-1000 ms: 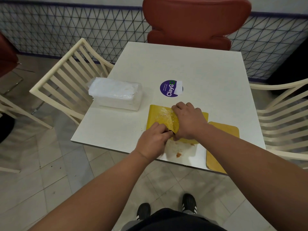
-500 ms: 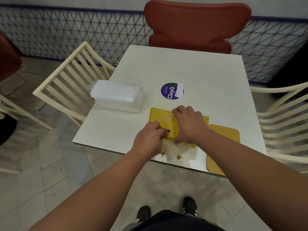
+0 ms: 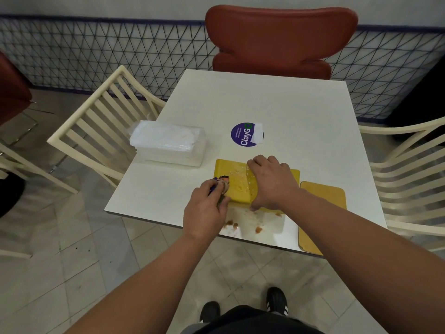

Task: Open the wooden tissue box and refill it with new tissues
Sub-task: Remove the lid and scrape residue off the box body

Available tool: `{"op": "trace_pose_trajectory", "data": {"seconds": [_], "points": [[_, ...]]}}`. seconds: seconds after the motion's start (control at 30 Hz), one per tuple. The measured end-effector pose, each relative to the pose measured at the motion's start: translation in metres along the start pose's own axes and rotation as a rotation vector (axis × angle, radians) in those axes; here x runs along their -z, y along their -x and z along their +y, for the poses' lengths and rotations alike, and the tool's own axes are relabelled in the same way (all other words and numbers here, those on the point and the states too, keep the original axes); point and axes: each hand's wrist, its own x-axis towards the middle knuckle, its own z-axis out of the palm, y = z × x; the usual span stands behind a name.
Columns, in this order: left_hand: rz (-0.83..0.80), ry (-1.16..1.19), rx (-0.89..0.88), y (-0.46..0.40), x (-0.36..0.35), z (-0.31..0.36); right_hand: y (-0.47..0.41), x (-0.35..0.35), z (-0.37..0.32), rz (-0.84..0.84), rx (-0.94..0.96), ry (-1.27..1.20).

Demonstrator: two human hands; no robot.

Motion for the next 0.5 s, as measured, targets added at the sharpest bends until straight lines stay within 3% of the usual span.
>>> {"op": "trace_pose_trajectory", "data": {"seconds": [0.27, 0.5], "points": [[-0.055, -0.039, -0.049, -0.053, -0.003, 0.011, 0.002, 0.0, 0.0, 0.005, -0.002, -0.004], [-0.043, -0.01, -0.075, -0.009, 0.002, 0.002, 0.003, -0.002, -0.002, 0.014, -0.002, -0.016]]}}
